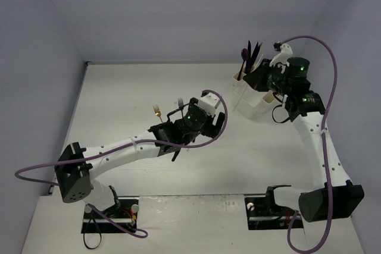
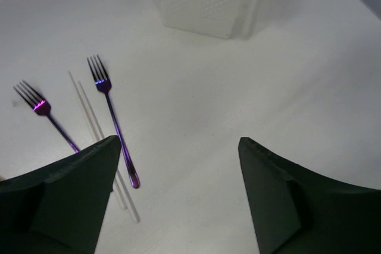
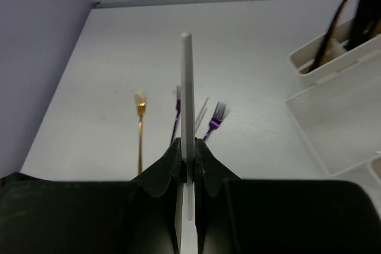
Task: Sort the eating utensils into containers
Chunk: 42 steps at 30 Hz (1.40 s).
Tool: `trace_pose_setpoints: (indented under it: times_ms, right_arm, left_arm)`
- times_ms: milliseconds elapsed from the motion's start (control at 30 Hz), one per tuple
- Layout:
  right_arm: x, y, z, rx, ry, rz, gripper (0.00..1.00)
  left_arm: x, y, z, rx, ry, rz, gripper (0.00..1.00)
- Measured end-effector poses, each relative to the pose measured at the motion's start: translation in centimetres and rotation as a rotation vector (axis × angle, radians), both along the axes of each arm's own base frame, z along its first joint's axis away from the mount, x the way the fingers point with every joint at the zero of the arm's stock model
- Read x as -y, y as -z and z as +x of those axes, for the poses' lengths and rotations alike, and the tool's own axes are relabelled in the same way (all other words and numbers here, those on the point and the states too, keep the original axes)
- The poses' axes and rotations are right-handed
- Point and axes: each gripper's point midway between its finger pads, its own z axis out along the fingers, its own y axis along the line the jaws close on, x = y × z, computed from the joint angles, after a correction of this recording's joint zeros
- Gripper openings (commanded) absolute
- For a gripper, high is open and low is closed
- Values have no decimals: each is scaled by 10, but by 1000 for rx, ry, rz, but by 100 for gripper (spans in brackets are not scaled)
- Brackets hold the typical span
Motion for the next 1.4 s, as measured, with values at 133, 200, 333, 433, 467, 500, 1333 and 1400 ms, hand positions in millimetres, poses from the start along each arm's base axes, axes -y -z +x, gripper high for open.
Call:
trace_pose_setpoints:
  times_ms: [133,200,333,433,467,500,1333,1400]
  right_arm:
    - [47,-10,21,57,156,-84,0]
    - [71,-16,30,80,239,-128,0]
    - [116,-22,48,114,389,-230,0]
    - [138,-20,60,130,464,-295,0]
    - [144,-18,65,133,482,-311,0]
    - [150,-16,71,137,499,-324,0]
    - [206,71,145,103,676,-429,0]
    - [207,82,143,83,676,-433,0]
  left_arm:
    - [-28,28,4,-45,-79,72,96]
    - [-52,46,6,-81,-129,114,97]
    - [-106,72,12,-147,-240,150,97]
    - [-146,85,13,-187,-324,149,97]
    - [-156,88,13,-194,-345,148,97]
    - [-166,91,12,-201,-365,148,97]
    - [-207,117,-1,-287,-416,208,97]
    - [-206,120,-2,-295,-411,212,97]
